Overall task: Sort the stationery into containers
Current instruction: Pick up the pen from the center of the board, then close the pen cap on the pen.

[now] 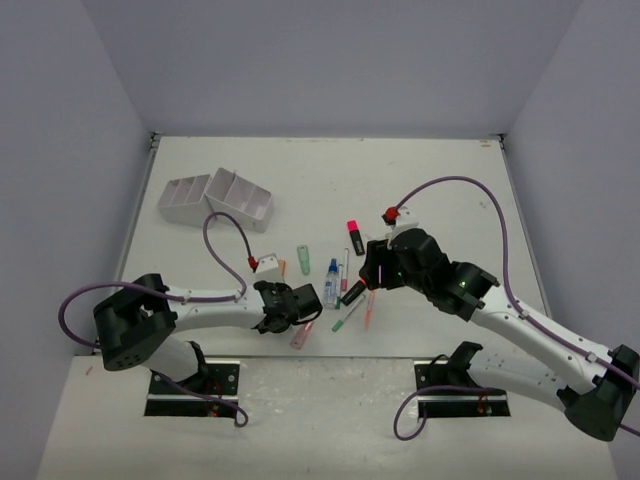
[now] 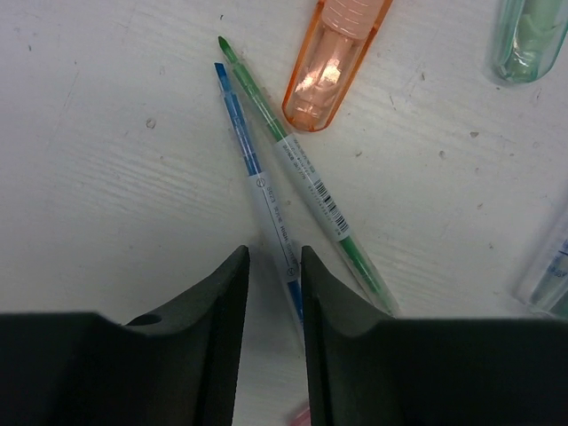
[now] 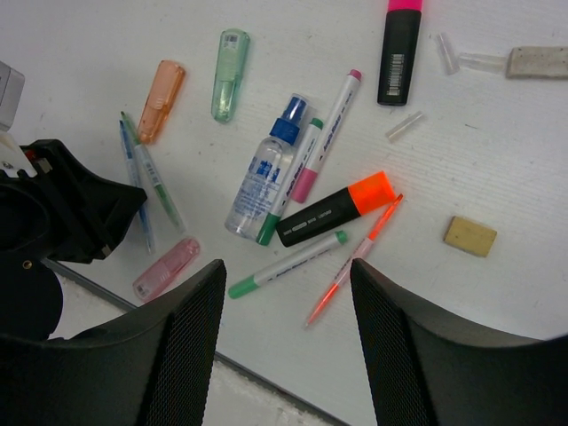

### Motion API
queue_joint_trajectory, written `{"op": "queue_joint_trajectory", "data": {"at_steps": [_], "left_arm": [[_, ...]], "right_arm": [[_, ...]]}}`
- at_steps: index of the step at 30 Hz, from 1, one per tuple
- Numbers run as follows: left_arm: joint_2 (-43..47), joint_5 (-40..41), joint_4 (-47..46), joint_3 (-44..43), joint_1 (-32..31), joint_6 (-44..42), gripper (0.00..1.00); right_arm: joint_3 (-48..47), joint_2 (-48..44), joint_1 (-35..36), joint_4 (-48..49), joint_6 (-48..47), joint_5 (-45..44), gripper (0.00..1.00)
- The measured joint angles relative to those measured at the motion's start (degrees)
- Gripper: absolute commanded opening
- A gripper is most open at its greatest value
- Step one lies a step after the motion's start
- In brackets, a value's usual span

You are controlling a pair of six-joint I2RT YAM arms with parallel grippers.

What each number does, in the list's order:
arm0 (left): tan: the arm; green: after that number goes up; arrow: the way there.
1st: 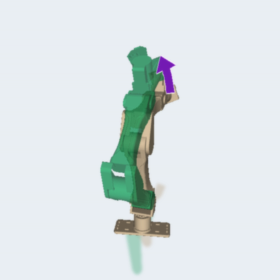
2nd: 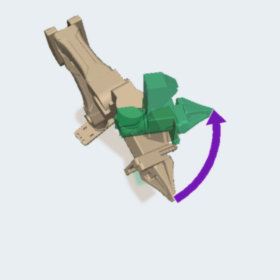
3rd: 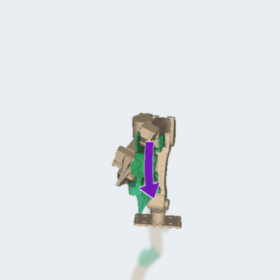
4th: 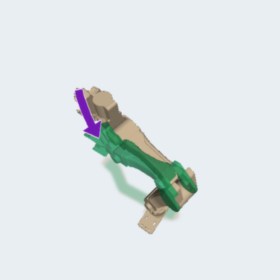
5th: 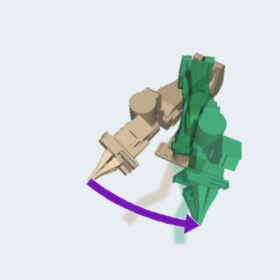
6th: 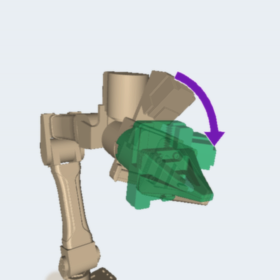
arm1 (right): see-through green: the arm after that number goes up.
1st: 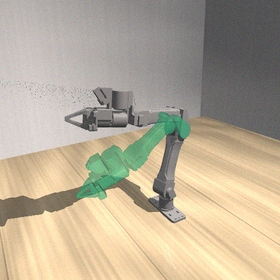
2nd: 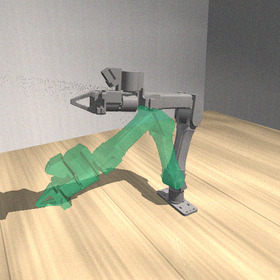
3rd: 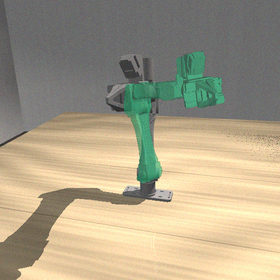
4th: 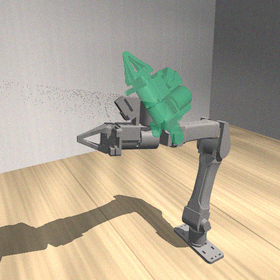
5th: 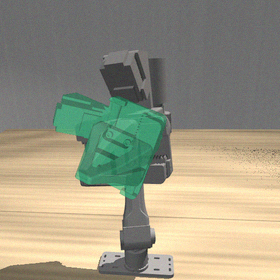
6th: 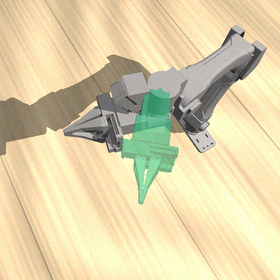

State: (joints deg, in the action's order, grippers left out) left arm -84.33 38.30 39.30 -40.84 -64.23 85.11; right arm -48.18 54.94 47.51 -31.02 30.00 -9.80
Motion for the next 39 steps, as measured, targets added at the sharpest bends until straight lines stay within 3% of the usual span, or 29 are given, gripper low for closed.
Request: {"op": "queue_joint_trajectory", "data": {"at_steps": [8, 12, 19, 23, 31, 37, 39], "left_arm": [[-0.1, 2.2, -2.2, 1.8, 0.0, 1.3, 0.14], [1.6, 3.2, -2.7, 3.6, 0.0, 3.4, 0.00], [9.9, 3.3, 1.5, 8.7, 0.0, 7.6, 0.00], [15.0, 3.9, 2.6, 8.7, 0.0, 6.6, 0.00], [25.8, 4.9, 2.4, 7.0, -0.5, -3.8, 0.00], [36.3, 3.7, -3.5, 4.8, -0.8, -20.5, 0.00], [40.7, 2.6, -5.8, 4.4, -0.8, -26.5, 0.00]], "right_arm": [[0.0, -1.1, 0.0, -0.9, 0.0, 0.0, 0.59], [0.0, -1.5, 0.0, -0.9, 0.0, 0.2, 0.59], [0.0, -1.2, -1.3, -0.8, 0.0, 0.5, 0.59], [0.0, 1.7, -5.5, -0.3, 0.3, 2.5, 0.59], [-3.8, 13.9, -14.6, 1.0, 0.6, 2.7, 0.56], [-15.2, 33.2, -18.3, 1.6, -8.2, 1.8, 0.38], [-19.7, 38.5, -19.6, 1.9, -11.6, 2.3, 0.37]]}}
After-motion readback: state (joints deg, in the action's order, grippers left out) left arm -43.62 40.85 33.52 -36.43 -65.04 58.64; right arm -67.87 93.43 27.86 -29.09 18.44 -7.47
